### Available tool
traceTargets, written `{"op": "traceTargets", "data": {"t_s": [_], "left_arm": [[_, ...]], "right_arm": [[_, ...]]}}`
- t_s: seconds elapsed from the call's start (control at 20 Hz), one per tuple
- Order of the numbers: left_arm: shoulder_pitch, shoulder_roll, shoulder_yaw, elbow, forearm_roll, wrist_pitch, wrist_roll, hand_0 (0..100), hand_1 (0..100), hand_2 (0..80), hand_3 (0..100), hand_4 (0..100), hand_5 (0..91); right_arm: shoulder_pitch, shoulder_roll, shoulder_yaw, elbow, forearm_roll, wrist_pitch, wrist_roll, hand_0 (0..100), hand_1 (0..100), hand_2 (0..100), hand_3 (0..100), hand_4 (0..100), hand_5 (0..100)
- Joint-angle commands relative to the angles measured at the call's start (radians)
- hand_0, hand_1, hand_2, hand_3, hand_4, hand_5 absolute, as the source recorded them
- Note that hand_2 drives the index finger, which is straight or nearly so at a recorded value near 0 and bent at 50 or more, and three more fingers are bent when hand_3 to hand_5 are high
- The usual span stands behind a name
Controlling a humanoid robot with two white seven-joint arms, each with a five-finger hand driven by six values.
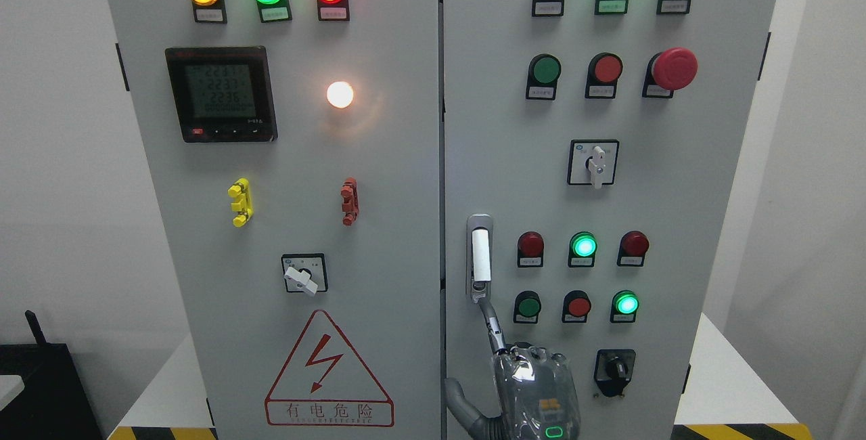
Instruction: Release door handle
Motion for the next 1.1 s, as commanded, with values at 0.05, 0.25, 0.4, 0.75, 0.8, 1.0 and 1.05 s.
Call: {"op": "traceTargets", "data": {"t_s": [0.05, 0.25, 0.4, 0.75, 0.8, 1.0, 1.05], "left_arm": [[-0.026, 0.0, 0.017, 0.0, 0.0, 0.0, 0.0, 12, 39, 0.0, 0, 0, 0.0], [-0.026, 0.0, 0.017, 0.0, 0.0, 0.0, 0.0, 12, 39, 0.0, 0, 0, 0.0], [-0.026, 0.0, 0.017, 0.0, 0.0, 0.0, 0.0, 12, 39, 0.0, 0, 0, 0.0], [-0.026, 0.0, 0.017, 0.0, 0.0, 0.0, 0.0, 12, 39, 0.0, 0, 0, 0.0], [-0.026, 0.0, 0.017, 0.0, 0.0, 0.0, 0.0, 12, 39, 0.0, 0, 0, 0.0], [-0.026, 0.0, 0.017, 0.0, 0.0, 0.0, 0.0, 12, 39, 0.0, 0, 0, 0.0], [-0.026, 0.0, 0.017, 0.0, 0.0, 0.0, 0.0, 12, 39, 0.0, 0, 0, 0.0]], "right_arm": [[-0.001, 0.0, 0.0, 0.001, -0.003, -0.002, 0.002, 27, 31, 0, 94, 89, 100], [-0.005, 0.0, 0.0, -0.005, -0.004, -0.004, -0.005, 27, 31, 0, 94, 89, 100], [-0.008, 0.0, 0.0, -0.014, -0.004, -0.004, -0.007, 28, 30, 0, 94, 89, 100], [-0.008, -0.002, 0.0, -0.017, -0.006, -0.004, -0.011, 28, 30, 0, 94, 89, 100], [-0.008, -0.002, 0.0, -0.017, -0.006, -0.004, -0.011, 28, 30, 0, 94, 89, 100], [-0.007, -0.002, 0.003, -0.034, -0.007, -0.01, -0.036, 29, 30, 0, 94, 89, 100], [-0.007, 0.0, 0.002, -0.035, -0.007, -0.013, -0.062, 29, 30, 0, 94, 89, 100]]}}
